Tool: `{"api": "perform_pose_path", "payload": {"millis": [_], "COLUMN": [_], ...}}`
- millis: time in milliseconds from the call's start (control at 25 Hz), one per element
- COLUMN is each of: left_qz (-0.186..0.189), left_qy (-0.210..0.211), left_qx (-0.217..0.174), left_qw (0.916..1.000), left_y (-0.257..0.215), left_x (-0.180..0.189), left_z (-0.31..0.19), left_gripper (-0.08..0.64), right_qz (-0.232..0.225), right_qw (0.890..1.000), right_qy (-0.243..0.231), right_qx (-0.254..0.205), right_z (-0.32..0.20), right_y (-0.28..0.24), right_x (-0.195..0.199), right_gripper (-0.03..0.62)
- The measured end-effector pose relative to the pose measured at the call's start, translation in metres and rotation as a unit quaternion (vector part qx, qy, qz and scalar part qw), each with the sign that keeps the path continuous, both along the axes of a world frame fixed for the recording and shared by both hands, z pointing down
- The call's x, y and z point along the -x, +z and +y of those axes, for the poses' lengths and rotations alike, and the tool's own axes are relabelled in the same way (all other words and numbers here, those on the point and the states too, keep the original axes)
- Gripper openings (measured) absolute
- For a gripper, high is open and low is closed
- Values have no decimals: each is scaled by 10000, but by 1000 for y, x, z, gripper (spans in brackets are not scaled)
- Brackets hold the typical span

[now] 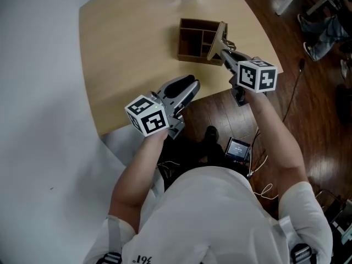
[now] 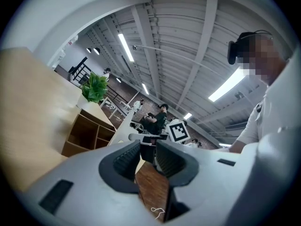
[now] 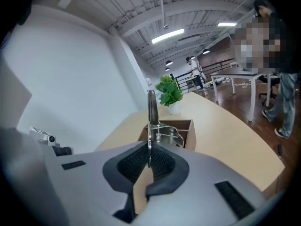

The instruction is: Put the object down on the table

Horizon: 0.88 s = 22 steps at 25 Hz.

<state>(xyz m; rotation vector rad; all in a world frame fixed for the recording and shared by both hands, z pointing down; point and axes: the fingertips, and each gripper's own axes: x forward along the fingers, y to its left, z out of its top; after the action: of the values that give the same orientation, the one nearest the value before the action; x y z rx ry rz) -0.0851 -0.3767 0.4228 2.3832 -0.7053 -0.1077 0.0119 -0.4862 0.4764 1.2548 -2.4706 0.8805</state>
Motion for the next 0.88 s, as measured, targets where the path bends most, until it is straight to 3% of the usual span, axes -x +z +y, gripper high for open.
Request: {"api": "perform_pose_path", "payload": {"millis": [240, 880], "left_qz": [-121, -187], "left_qy": [95, 111], "left_qx": [50, 262], "left_qw": [9999, 9994], "left_y": [9, 26], "left_x": [-11, -25], "left_z": [-19, -45], "left_gripper": [81, 81], "right_qz": [125, 177], "right_qw": [9997, 9992], "right_qy": [137, 188], "right_qx": [139, 292], "right_z": [-26, -27], "right_y": [29, 65], "right_x": [9, 20], "right_gripper": [5, 5]}}
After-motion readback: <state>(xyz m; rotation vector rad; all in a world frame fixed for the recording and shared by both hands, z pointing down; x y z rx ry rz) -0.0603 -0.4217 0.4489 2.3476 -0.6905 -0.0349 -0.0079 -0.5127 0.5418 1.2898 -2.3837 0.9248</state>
